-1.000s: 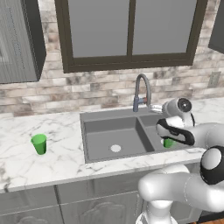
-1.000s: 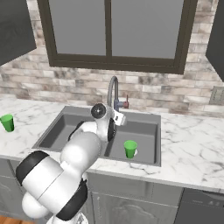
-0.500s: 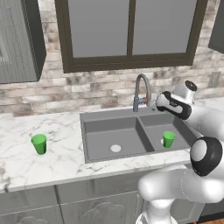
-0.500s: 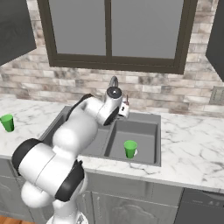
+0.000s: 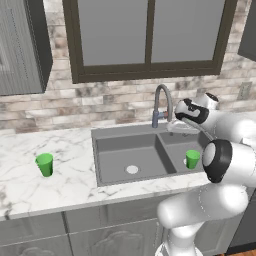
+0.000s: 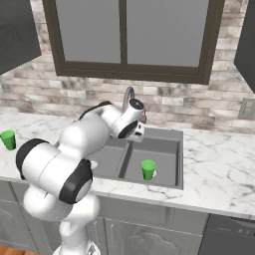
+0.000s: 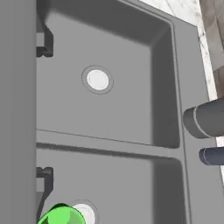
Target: Place the cup in the left basin and the cup in the right basin of the sink.
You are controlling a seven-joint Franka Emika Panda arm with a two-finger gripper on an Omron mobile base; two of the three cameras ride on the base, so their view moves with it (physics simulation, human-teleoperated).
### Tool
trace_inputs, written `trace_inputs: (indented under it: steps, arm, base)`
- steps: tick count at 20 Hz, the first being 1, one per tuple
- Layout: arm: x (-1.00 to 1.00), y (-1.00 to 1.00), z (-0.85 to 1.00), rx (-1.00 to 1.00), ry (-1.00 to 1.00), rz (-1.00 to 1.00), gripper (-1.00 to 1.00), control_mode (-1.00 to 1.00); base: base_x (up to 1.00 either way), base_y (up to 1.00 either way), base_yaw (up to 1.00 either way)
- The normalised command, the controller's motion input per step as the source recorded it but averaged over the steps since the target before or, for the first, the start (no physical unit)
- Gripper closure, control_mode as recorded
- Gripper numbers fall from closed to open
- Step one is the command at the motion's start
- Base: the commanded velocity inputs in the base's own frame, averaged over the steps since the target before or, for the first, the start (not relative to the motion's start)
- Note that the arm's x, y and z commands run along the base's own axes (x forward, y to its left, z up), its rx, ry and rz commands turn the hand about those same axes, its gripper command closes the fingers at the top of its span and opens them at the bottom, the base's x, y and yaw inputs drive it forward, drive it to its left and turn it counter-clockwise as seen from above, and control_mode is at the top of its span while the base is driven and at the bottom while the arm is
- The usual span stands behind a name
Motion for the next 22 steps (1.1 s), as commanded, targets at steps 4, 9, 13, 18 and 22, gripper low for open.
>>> trace_inputs:
  steps: [4, 9, 13, 18, 22]
  arm:
    - [-0.03, 0.56, -0.44, -0.01, 0.16, 0.17, -1.00, -1.00]
    - [0.00, 0.49, 0.04, -0.01, 0.04, 0.12, -1.00, -1.00]
    - [0.00, 0.42, 0.20, 0.00, 0.00, 0.08, -1.00, -1.00]
    - [0.00, 0.43, 0.01, 0.03, 0.01, 0.07, -1.00, -1.00]
    - [0.00, 0.51, 0.00, 0.05, 0.01, 0.04, -1.00, -1.00]
  base:
    - [0.00, 0.00, 0.00]
    - [0.00, 0.00, 0.00]
    - [0.00, 0.00, 0.00]
    - [0.00, 0.00, 0.00]
    - [0.00, 0.00, 0.00]
